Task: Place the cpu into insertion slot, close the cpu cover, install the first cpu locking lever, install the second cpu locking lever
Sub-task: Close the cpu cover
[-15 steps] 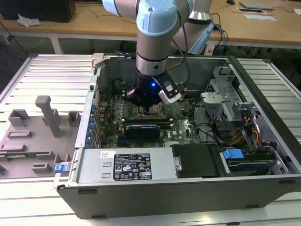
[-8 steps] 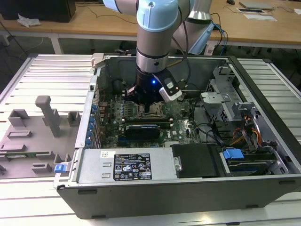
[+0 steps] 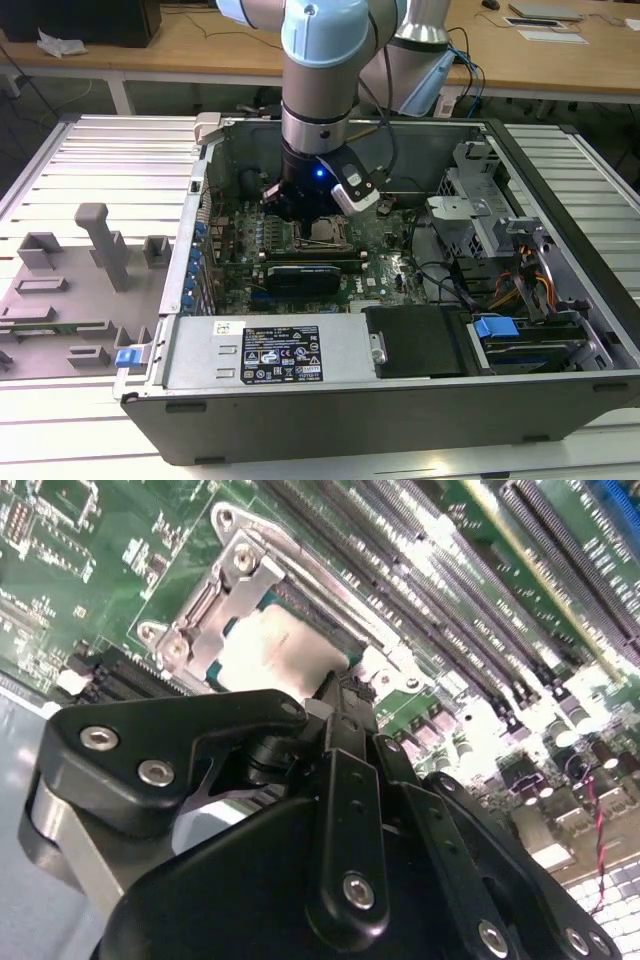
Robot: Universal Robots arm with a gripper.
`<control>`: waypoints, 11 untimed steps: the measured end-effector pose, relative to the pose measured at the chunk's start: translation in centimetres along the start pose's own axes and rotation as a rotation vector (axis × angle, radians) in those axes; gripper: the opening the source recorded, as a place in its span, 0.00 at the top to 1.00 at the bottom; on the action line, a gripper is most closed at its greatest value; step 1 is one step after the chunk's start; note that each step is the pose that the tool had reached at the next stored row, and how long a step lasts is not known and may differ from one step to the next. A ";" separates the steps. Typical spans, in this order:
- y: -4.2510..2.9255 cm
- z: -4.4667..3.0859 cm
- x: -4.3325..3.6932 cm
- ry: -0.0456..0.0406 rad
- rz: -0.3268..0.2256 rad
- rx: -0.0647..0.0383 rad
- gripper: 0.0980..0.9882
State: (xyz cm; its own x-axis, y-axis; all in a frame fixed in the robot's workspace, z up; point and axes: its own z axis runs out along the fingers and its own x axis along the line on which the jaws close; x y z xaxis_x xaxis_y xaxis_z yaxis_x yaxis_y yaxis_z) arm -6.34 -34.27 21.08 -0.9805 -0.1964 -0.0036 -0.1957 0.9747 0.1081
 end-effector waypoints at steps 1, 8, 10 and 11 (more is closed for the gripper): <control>0.19 0.02 0.03 0.0001 0.000 0.000 0.99; 0.35 0.07 0.40 -0.0017 0.014 0.000 0.99; 0.36 0.13 0.40 -0.0035 0.030 0.000 0.99; 0.39 0.17 0.43 -0.0049 0.043 0.000 0.99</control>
State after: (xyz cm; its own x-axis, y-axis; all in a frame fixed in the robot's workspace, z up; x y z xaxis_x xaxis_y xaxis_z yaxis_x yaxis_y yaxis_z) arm -6.85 -33.96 20.96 -0.9881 -0.1536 -0.0039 -0.1531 0.9823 0.1078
